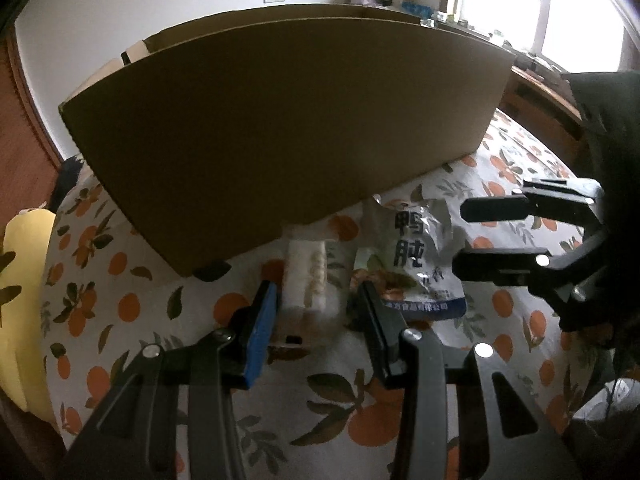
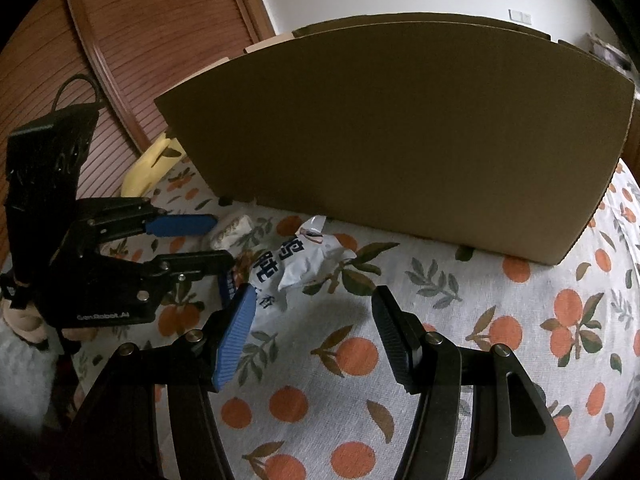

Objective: Organize snacks
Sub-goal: 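Move both tools out of the box toward the white duck-neck bag, then grasp white duck-neck bag with right tool while left tool grasps small white packet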

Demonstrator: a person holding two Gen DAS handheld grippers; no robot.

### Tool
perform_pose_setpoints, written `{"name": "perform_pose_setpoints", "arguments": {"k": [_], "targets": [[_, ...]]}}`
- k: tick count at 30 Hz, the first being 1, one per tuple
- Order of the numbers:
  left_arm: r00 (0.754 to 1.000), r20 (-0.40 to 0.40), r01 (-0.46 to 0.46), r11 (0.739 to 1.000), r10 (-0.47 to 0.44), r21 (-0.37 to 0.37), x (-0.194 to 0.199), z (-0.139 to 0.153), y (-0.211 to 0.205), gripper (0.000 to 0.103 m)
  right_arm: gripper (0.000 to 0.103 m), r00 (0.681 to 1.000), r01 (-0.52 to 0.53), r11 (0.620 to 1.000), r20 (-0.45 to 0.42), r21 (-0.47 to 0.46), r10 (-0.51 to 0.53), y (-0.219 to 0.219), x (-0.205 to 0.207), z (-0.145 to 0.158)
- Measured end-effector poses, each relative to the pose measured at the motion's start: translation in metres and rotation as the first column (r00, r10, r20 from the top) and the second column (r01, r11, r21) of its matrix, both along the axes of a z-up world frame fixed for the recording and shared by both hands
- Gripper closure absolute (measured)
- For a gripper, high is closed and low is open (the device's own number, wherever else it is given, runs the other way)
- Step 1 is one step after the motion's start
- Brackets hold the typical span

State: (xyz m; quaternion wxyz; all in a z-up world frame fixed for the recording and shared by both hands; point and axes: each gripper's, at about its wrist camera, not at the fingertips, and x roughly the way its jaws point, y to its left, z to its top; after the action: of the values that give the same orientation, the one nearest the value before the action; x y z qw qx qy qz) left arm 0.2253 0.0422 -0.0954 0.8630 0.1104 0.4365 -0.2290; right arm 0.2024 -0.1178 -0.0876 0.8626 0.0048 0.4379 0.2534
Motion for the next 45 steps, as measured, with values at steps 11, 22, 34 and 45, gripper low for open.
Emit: {"name": "perform_pose_setpoints", "arguments": {"k": [11, 22, 34, 45], "targets": [[0.999, 0.019, -0.038, 0.999, 0.038, 0.021, 0.001, -0.004, -0.001, 0.083, 0.042, 1.0, -0.011, 1.0, -0.019, 0.007, 0.011, 0.021, 0.003, -0.002], [0.998, 0.005, -0.065, 0.996, 0.066, -0.06, -0.01, -0.005, 0.015, 0.083, 0.045, 0.998, 0.031, 1.0, -0.059, 0.004, -0.03, 0.045, 0.019, -0.009], [0.997, -0.005, -0.072, 0.992, 0.072, -0.103, -0.016, -0.003, 0.027, 0.083, 0.051, 0.998, 0.061, 0.975, 0.032, -0.213, -0.056, 0.078, 0.026, -0.014], [0.994, 0.005, -0.106, 0.986, 0.108, -0.131, -0.034, 0.001, 0.03, 0.083, 0.06, 0.999, 0.032, 0.983, 0.032, -0.183, -0.027, 0.065, 0.006, -0.011]]}}
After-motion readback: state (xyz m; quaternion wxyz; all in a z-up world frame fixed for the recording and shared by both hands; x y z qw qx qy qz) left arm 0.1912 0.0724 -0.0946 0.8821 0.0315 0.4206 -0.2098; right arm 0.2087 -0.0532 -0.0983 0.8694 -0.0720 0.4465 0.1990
